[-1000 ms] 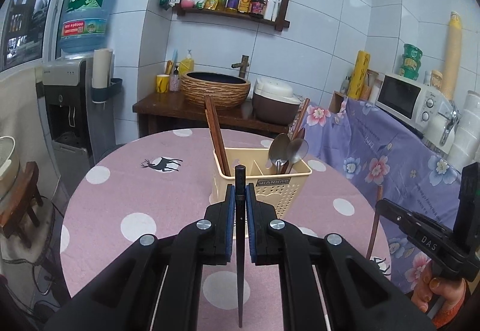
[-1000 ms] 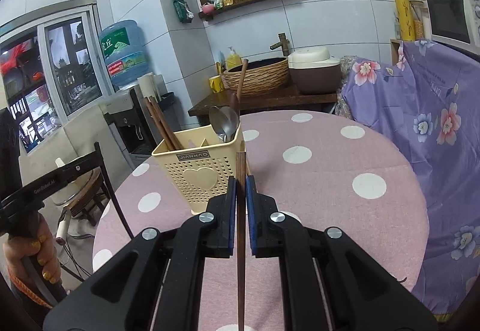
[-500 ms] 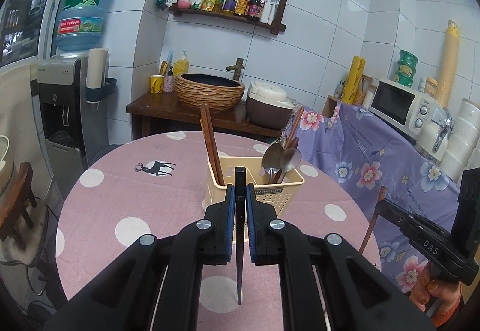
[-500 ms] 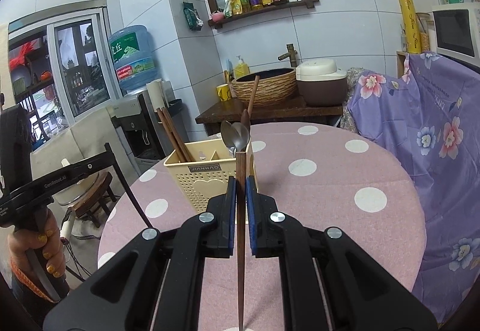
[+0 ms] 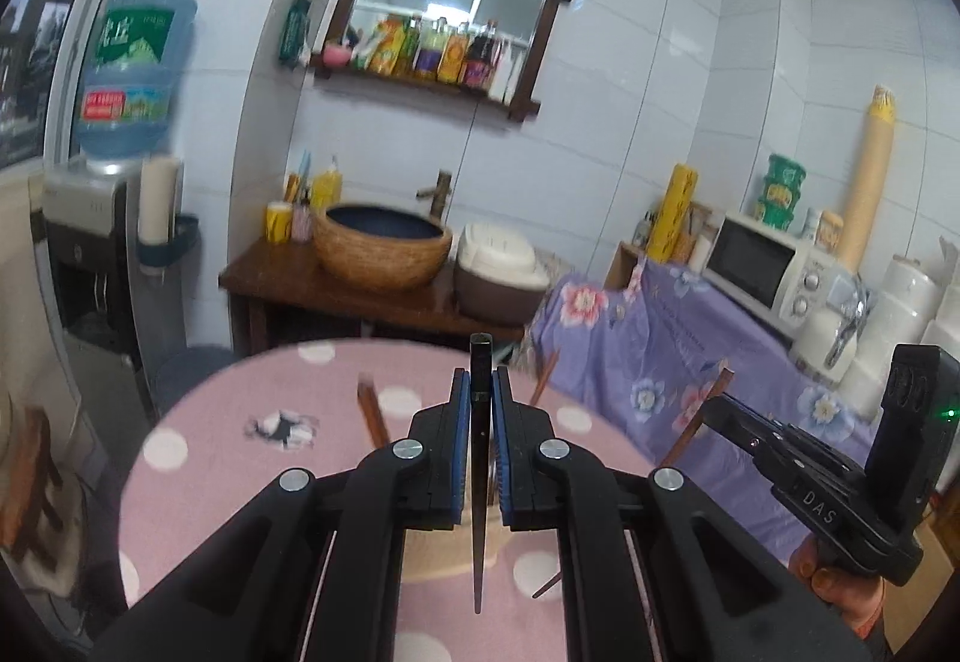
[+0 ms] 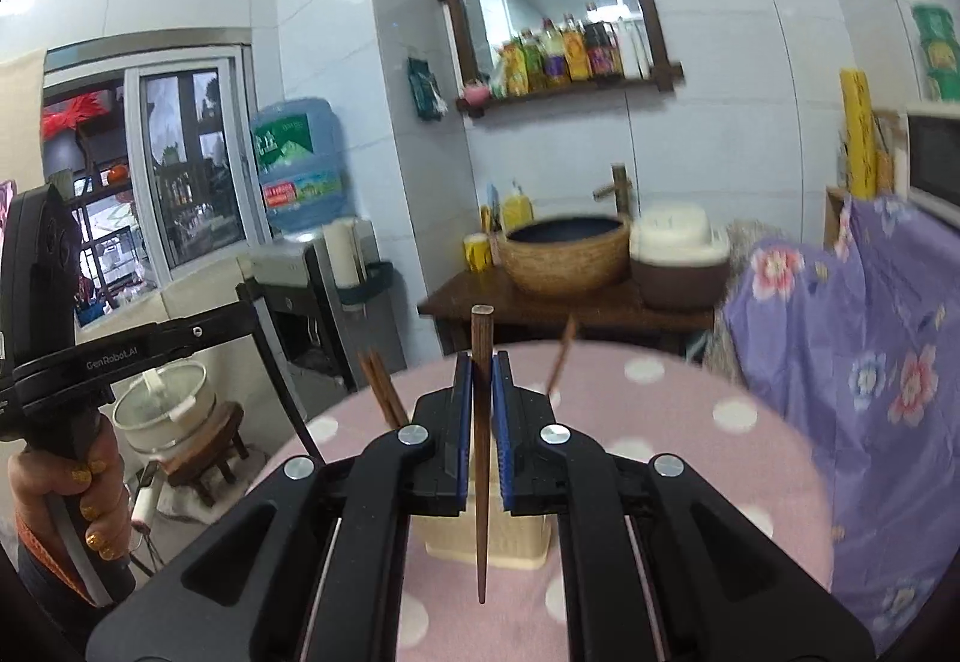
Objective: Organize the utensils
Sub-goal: 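Carry both chopsticks to the holder and open both tools over it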
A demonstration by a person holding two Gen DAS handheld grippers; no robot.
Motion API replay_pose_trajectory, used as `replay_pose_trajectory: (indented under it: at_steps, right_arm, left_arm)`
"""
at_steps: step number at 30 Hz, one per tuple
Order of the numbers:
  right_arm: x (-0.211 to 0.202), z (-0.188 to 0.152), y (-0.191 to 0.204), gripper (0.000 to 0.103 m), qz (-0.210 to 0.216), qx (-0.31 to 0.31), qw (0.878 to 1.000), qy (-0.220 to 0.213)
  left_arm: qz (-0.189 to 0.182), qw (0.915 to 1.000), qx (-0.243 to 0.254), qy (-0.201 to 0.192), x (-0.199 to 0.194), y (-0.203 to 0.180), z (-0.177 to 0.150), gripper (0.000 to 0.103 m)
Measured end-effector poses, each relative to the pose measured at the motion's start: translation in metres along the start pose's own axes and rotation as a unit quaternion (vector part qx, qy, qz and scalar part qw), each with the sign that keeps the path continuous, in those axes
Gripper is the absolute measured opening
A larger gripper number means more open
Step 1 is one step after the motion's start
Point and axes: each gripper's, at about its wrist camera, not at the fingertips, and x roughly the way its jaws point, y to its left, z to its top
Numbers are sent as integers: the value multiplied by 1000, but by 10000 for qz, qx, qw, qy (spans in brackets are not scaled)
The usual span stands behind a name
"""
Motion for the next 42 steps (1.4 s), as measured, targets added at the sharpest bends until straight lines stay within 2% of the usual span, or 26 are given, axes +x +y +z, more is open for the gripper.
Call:
replay_pose_trajectory:
  at_steps: [2,4,8,10,12,19,22,24,29,31,32,33,34,35,36,38,39,42]
  right_arm:
    - [2,32,5,8,-6,11,9998,-204]
    - [4,55,8,8,-126,16,9989,-443]
    - [23,70,13,8,-356,-20,9973,-645]
    - [37,59,14,8,-485,-65,9967,-654]
    - [55,40,12,8,-513,-50,9975,-475]
    - [101,-32,1,8,-470,109,9986,236]
    - [111,-49,-4,8,-516,131,9978,395]
    - [112,-56,-8,8,-506,187,9976,440]
    - [107,-62,-11,8,-510,183,9980,314]
    - [101,-64,-10,14,-525,159,9982,255]
    - [97,-66,-9,20,-548,144,9982,220]
    - [91,-69,-9,40,-581,126,9981,180]
    - [84,-72,-9,63,-613,127,9979,134]
    - [76,-76,-10,70,-640,135,9978,59]
    - [65,-82,-10,78,-679,122,9976,-48]
    - [47,-97,-10,91,-811,-9,9966,-112]
    - [40,-105,-11,97,-861,-80,9962,-102]
    - [15,-143,-12,97,-1137,-237,9932,-117]
  left_arm:
    - [1,9998,-77,-162,0,-2,27,8]
    - [163,9991,-64,-377,3,-4,46,8]
    - [441,9977,-140,-492,27,-1,58,8]
    - [495,9975,-194,-466,41,5,45,8]
    - [617,9972,-188,-368,55,10,31,8]
    - [733,9963,-145,418,103,26,-52,8]
    - [761,9956,-127,524,111,31,-73,8]
    - [889,9952,33,410,110,30,-74,9]
    - [807,9961,63,363,104,28,-71,9]
    - [832,9960,130,295,98,28,-73,12]
    - [834,9960,162,268,94,27,-75,22]
    - [829,9961,205,216,89,26,-78,41]
    - [834,9961,244,134,82,26,-82,51]
    - [869,9958,271,1,72,26,-88,69]
    - [912,9953,291,-134,64,28,-93,82]
    - [970,9938,355,-415,43,32,-111,95]
    - [999,9928,395,-530,34,35,-121,98]
    - [1141,9902,448,-672,7,43,-156,98]
